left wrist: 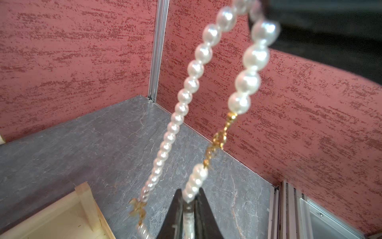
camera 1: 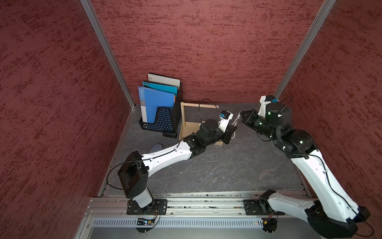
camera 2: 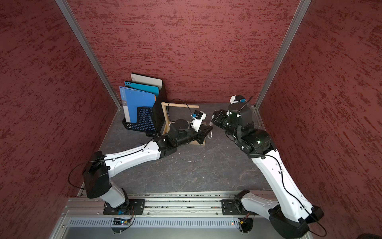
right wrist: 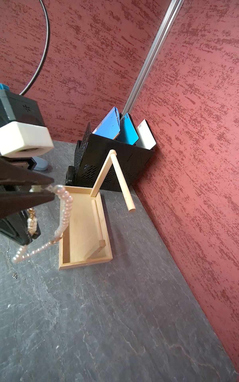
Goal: Hang the necklace on the jewelry display stand
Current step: Pick up the necklace from the center of the board.
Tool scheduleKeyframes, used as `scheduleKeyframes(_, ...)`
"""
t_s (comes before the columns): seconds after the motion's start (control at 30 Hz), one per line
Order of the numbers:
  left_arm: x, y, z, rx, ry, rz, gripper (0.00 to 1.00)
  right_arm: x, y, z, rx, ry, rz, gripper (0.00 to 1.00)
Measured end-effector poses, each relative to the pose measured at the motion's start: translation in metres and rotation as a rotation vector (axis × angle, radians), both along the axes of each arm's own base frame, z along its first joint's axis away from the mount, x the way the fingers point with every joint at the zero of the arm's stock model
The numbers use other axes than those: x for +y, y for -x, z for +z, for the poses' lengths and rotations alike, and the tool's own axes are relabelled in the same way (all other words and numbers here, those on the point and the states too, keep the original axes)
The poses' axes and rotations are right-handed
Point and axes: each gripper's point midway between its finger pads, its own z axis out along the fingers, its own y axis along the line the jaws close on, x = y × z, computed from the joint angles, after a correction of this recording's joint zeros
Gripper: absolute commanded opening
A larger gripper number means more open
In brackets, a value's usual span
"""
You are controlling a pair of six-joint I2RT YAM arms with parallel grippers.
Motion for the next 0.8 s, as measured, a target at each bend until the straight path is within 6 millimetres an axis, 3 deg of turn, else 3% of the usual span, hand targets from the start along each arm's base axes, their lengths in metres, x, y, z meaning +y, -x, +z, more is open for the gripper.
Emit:
scheduleKeyframes(0.17,0.021,-0.011,0.002,0.002,-0.027,0.043,0.05,-0.003,-0.001,-0.006,0.008,0.032,-0.009,0.08)
scheduleKeyframes(0.2,0.028,-0.013,0.005,-0.001,-0.038,0.05,0.05,-0.003,-0.002,-0.008,0.011,0.043,-0.006,0.16)
scheduleKeyframes(0.23,0.035,-0.014,0.007,-0.006,-0.051,0.055,0.05,-0.002,-0.002,-0.011,0.013,0.055,-0.002,0.3)
scheduleKeyframes(0.27,0.043,-0.014,0.01,-0.01,-0.073,0.052,0.05,-0.002,-0.003,-0.016,0.017,0.072,0.005,0.51)
scheduleKeyframes(0.3,0.051,-0.013,0.012,-0.011,-0.102,0.043,0.06,-0.001,-0.003,-0.022,0.02,0.096,0.017,0.62)
scheduleKeyframes(0.33,0.057,-0.013,0.014,-0.013,-0.129,0.033,0.06,0.0,-0.004,-0.028,0.019,0.124,0.034,0.66)
scheduleKeyframes(0.53,0.093,0.006,0.032,-0.035,-0.314,-0.068,0.06,0.009,0.008,-0.08,-0.013,0.299,0.202,0.68)
scheduleKeyframes(0.67,0.122,0.029,0.033,-0.017,-0.393,-0.118,0.06,0.018,0.023,-0.1,-0.087,0.339,0.321,0.6)
scheduleKeyframes(0.8,0.148,0.043,0.039,0.001,-0.412,-0.129,0.06,0.043,0.026,-0.112,-0.161,0.282,0.438,0.5)
